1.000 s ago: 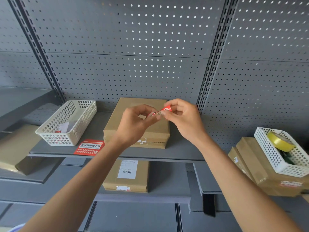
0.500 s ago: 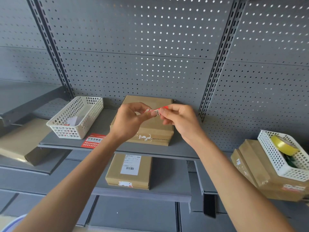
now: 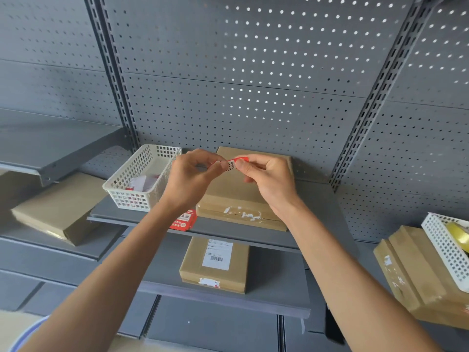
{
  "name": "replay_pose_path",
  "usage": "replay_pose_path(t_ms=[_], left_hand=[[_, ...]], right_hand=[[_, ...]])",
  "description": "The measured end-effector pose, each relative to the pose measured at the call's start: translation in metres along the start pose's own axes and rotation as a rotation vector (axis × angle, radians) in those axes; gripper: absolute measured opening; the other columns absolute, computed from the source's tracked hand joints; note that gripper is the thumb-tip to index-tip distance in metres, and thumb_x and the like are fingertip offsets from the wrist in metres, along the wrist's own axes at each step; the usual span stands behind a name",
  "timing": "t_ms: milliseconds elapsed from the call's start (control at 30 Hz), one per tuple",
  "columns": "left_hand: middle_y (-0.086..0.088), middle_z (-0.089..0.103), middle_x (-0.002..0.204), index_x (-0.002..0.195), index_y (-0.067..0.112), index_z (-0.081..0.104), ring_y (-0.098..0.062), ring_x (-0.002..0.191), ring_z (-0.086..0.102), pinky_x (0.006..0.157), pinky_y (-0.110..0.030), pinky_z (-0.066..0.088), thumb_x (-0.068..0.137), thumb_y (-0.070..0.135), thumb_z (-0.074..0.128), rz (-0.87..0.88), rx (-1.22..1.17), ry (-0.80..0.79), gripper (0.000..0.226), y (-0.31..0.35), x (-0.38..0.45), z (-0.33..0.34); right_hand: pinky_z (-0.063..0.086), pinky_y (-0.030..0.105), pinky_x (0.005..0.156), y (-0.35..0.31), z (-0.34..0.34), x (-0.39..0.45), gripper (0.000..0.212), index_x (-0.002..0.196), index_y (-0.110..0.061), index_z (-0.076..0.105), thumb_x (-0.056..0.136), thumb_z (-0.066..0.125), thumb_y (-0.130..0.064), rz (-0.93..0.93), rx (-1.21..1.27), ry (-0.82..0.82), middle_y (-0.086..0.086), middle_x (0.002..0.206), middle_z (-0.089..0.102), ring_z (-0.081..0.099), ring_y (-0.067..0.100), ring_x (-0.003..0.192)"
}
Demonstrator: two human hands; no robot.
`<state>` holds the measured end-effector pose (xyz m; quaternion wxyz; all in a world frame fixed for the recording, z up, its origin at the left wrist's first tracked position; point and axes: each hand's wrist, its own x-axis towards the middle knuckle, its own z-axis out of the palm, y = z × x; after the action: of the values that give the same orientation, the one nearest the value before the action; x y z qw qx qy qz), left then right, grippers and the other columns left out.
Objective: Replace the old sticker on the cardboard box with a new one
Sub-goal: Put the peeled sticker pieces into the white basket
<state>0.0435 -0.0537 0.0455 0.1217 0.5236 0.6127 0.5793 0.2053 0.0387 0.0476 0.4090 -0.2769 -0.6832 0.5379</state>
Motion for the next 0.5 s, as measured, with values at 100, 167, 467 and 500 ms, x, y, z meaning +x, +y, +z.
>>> replay_pose_path(t_ms=[100, 167, 467, 500], left_hand=[[0.012, 0.073, 0.079, 0.089, 0.016, 0.08, 0.007, 0.068, 0.061, 0.065, -0.008, 0.04, 0.094, 0.02, 0.072, 0.008, 0.045, 0.004, 0.01, -0.008, 0.007, -0.027], [0.009, 0.074, 0.082, 0.087, 0.025, 0.078, 0.001, 0.076, 0.063, 0.069, -0.016, 0.043, 0.095, 0.024, 0.071, 0.007, 0.106, 0.011, 0.01, -0.019, 0.013, -0.047], [0.018, 0.072, 0.083, 0.092, 0.027, 0.079, 0.006, 0.082, 0.064, 0.074, -0.008, 0.042, 0.086, 0.031, 0.08, 0.006, 0.346, 0.109, 0.007, -0.067, 0.032, -0.144], [0.02, 0.071, 0.081, 0.089, 0.026, 0.079, 0.009, 0.083, 0.063, 0.073, -0.004, 0.039, 0.087, 0.028, 0.079, 0.007, 0.359, 0.114, 0.002, -0.071, 0.034, -0.151]], right_hand=[[0.052, 0.019, 0.065, -0.002, 0.028, 0.015, 0.018, 0.108, -0.01, 0.074, 0.09, 0.076, -0.012, -0.002, 0.011, -0.011, 0.0, 0.088, 0.077, 0.06, 0.003, 0.062], [0.052, 0.021, 0.062, -0.003, 0.047, 0.025, 0.024, 0.108, -0.008, 0.067, 0.087, 0.079, -0.009, 0.012, 0.047, 0.012, 0.006, 0.088, 0.077, 0.062, 0.009, 0.06], [0.056, 0.018, 0.067, 0.005, 0.149, 0.068, 0.007, 0.101, -0.007, 0.07, 0.095, 0.069, -0.01, -0.013, -0.031, -0.04, 0.01, 0.094, 0.077, 0.069, 0.005, 0.073], [0.057, 0.02, 0.068, 0.007, 0.159, 0.072, 0.007, 0.101, -0.01, 0.069, 0.095, 0.07, -0.01, -0.01, -0.031, -0.037, 0.01, 0.094, 0.078, 0.07, 0.006, 0.076]])
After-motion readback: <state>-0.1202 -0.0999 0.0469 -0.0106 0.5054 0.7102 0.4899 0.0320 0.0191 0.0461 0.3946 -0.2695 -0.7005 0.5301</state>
